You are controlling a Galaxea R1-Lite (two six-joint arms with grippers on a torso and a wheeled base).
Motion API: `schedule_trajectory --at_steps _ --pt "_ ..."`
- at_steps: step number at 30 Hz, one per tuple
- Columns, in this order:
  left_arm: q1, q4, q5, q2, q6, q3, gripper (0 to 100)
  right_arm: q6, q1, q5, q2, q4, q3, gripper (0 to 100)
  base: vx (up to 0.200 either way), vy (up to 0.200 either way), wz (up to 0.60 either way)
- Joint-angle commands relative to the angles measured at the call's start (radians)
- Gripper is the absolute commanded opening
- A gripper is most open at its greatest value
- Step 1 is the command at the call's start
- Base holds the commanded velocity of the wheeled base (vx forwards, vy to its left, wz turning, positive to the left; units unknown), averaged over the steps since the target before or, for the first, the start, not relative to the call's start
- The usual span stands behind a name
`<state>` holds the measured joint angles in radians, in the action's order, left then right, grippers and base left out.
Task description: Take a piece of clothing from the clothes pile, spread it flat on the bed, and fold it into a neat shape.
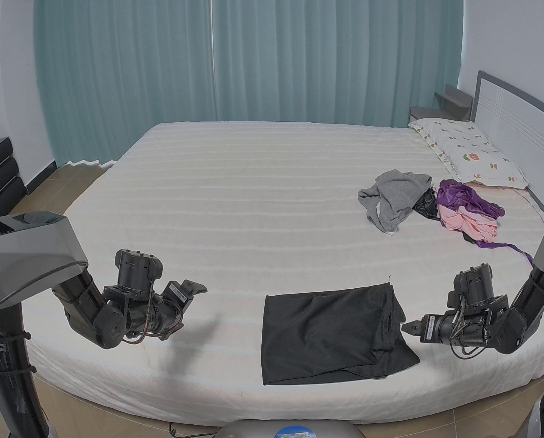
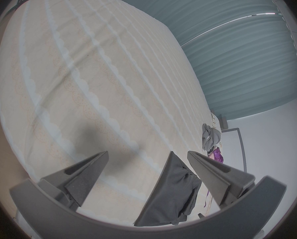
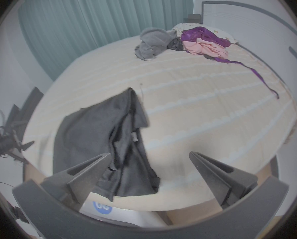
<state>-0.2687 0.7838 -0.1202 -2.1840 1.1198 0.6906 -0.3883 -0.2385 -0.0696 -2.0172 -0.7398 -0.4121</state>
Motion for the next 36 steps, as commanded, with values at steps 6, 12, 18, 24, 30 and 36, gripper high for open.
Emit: schedule_trajectory --at_steps 6,12,18,24,30,36 --pt "-0.001 0.0 0.002 -0.006 -0.002 0.0 100 -0.064 -0.028 0.154 -0.083 -0.089 -0.01 100 0.0 0.0 0.0" --pt "-0.003 0.0 0.004 -0.006 -0.003 0.001 100 -0.104 -0.071 0.171 -0.178 -0.142 -0.056 100 0.0 0.0 0.0" --pt "-0.003 0.0 0.004 -0.008 -0.005 0.003 100 -0.118 -0.097 0.174 -0.199 -0.171 -0.063 100 0.0 0.0 0.0" --pt "-0.003 0.0 0.005 -0.008 -0.003 0.003 100 -0.118 -0.105 0.174 -0.218 -0.173 -0.073 0 0.0 0.0 0.0" --pt "-0.004 0.0 0.007 -0.008 -0.005 0.001 100 -0.116 -0.105 0.163 -0.225 -0.173 -0.06 0 0.0 0.0 0.0" --pt "-0.004 0.0 0.008 -0.008 -0.005 0.003 100 -0.115 -0.084 0.163 -0.155 -0.168 -0.008 0 0.0 0.0 0.0"
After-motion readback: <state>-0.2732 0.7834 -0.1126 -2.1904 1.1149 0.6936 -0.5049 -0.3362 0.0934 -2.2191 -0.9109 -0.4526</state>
